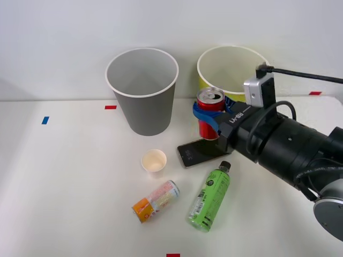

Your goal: Put cans in the gray bin, plastic bottles in the light green bin

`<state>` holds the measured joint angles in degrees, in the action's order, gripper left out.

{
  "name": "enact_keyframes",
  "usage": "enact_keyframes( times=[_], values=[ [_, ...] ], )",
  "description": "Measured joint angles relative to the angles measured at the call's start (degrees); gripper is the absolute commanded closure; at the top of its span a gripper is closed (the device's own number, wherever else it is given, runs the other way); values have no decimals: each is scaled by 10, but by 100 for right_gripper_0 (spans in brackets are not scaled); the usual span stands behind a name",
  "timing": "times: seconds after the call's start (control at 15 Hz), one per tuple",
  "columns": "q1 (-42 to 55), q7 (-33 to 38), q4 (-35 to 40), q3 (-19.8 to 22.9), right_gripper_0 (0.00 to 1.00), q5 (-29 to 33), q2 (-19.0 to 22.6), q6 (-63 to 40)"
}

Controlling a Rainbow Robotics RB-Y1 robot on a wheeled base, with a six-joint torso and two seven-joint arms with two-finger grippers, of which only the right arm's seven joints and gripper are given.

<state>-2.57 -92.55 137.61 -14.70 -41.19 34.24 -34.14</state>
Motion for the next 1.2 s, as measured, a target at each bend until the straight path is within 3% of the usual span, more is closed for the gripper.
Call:
enact_keyframes(
  times=[0.2, 0.67, 1.0, 1.13, 1.2],
  values=[
    [-86, 58, -40, -22, 100, -1, -22, 11],
    [-341, 83, -350, -141, 100, -25, -56, 153],
    [-464, 80, -528, -170, 100, -36, -140, 159],
    [-487, 73, -566, -177, 100, -33, -165, 159],
    [-494, 71, -580, -177, 94, -32, -174, 159]
  ],
)
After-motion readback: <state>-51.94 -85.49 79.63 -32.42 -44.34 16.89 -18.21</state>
